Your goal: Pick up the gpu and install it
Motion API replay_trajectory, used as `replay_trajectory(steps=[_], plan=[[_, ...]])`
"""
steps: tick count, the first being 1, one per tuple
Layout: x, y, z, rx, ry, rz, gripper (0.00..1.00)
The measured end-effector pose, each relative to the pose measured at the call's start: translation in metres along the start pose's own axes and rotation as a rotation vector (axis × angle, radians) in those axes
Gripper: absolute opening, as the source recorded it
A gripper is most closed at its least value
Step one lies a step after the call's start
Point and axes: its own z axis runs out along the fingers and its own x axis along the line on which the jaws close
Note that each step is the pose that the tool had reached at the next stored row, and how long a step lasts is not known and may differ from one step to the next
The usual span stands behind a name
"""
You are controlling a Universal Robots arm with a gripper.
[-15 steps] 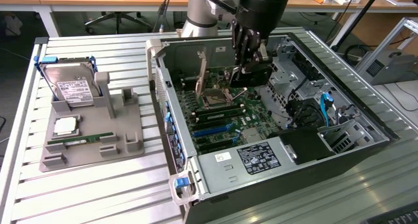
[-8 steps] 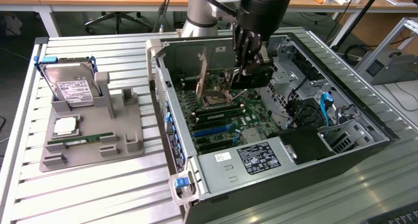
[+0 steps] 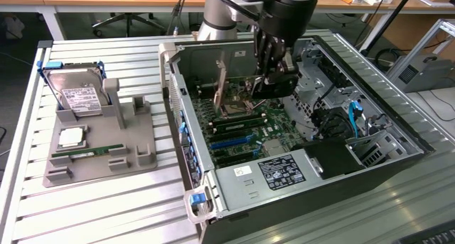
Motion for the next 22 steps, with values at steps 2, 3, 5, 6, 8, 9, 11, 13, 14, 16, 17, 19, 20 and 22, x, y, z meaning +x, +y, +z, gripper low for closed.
replay_trajectory(steps=[2,3,5,6,8,9,11,13,14,16,17,19,20,22], plan=[[0.002,0.0000,0.0005,0.0000,0.0000,0.000,0.27],[0.002,-0.0001,0.0006,0.0000,0.0000,0.000,0.27],[0.004,-0.0001,0.0011,0.0000,0.0000,0.000,0.27],[0.004,-0.0002,0.0013,0.0000,0.0000,0.000,0.27],[0.005,-0.0002,0.0017,0.0000,-0.0001,0.000,0.27],[0.006,-0.0002,0.0018,0.0000,0.0000,0.000,0.27],[0.007,-0.0003,0.0022,0.0000,0.0000,0.000,0.27],[0.009,-0.0004,0.0026,0.0000,0.0000,0.000,0.27],[0.009,-0.0004,0.0028,0.0000,0.0000,0.000,0.27],[0.010,-0.0004,0.0030,0.0000,-0.0001,0.000,0.27],[0.011,-0.0005,0.0032,0.0001,-0.0001,0.000,0.27],[0.011,-0.0005,0.0034,0.0000,0.0000,0.000,0.27],[0.012,-0.0005,0.0035,0.0000,0.0000,0.000,0.27],[0.013,-0.0006,0.0038,0.0000,0.0000,0.000,0.27]])
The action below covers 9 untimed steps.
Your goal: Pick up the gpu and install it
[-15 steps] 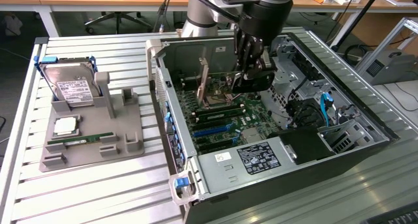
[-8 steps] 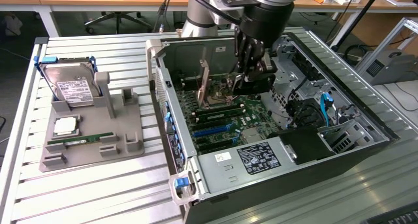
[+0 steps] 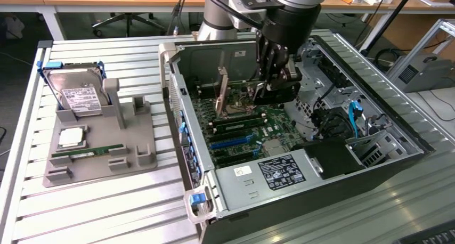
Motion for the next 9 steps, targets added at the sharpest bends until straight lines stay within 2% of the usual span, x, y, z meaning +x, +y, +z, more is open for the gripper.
replay_trajectory(steps=[9], plan=[[0.0040,-0.0002,0.0013,0.0000,0.0000,0.000,0.27]])
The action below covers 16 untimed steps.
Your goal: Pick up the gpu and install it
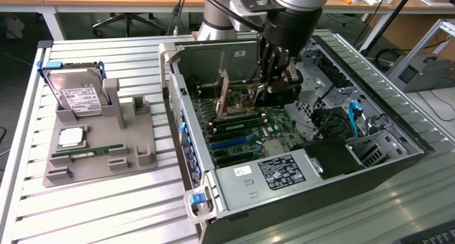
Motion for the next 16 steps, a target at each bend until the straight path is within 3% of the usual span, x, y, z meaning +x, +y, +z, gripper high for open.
replay_trajectory(steps=[16], plan=[[0.0075,-0.0003,0.0022,0.0000,0.0001,0.000,0.27]])
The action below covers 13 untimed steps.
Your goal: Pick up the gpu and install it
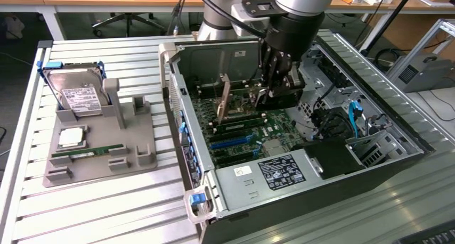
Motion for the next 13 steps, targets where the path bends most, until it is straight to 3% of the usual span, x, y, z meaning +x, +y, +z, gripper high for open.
replay_trajectory(steps=[13], plan=[[0.0075,-0.0003,0.0034,0.0000,-0.0001,0.000,0.27]])
